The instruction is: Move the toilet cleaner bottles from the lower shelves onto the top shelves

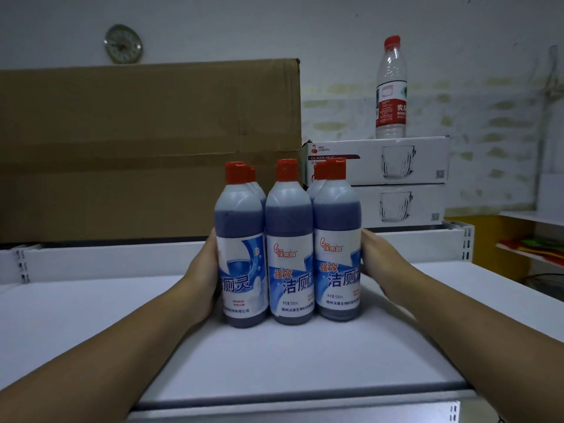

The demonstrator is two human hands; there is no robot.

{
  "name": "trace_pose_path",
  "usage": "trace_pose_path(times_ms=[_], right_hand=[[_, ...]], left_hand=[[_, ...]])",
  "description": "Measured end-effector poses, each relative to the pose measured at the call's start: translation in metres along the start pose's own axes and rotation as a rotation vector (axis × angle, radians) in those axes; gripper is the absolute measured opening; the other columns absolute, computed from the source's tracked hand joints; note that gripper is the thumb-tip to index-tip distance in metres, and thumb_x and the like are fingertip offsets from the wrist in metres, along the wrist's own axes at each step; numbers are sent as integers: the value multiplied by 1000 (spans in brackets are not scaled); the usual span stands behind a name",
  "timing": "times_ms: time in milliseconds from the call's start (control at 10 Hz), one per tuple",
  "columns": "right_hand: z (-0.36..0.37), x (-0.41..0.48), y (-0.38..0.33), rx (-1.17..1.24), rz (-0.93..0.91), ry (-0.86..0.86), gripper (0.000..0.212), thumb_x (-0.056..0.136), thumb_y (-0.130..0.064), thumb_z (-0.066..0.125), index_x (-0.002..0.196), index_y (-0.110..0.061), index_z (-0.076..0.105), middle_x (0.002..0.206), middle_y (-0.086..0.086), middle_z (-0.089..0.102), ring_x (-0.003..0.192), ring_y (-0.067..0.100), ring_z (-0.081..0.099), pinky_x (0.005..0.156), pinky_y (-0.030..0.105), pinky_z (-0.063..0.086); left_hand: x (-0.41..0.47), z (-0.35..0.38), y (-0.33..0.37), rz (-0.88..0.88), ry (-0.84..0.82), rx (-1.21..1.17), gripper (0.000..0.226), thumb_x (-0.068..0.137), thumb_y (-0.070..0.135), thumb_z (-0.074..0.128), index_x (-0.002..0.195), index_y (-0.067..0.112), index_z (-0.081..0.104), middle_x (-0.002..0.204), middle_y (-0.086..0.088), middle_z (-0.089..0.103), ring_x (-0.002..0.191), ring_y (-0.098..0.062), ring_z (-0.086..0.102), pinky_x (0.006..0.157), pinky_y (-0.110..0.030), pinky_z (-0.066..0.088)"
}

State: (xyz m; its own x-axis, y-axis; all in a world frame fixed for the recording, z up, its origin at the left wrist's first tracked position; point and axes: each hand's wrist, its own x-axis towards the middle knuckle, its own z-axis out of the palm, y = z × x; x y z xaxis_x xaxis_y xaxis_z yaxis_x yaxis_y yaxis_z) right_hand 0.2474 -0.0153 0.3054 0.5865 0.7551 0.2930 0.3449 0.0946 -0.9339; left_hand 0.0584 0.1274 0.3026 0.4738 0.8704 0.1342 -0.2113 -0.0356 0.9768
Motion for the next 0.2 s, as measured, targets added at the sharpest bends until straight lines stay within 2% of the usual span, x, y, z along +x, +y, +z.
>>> trace_pose_path(times_ms=[100,200], right_hand=[[-7,-3,-10,-103,-93,126,32,97,-21,47,125,-9,55,122,8,61,110,22,56,92,37,48],[-13,-14,-23,-132,-290,371,20,94,-15,52,112,-17,60,107,0,63,106,20,59,92,35,50]], left_hand=[[-6,-5,8,12,28,52,58,91,63,29,124,24,58,127,-3,63,118,-26,56,105,-49,40],[-7,-12,21,179,140,116,53,99,49,21,132,18,48,140,-6,50,129,-23,45,108,-47,36]])
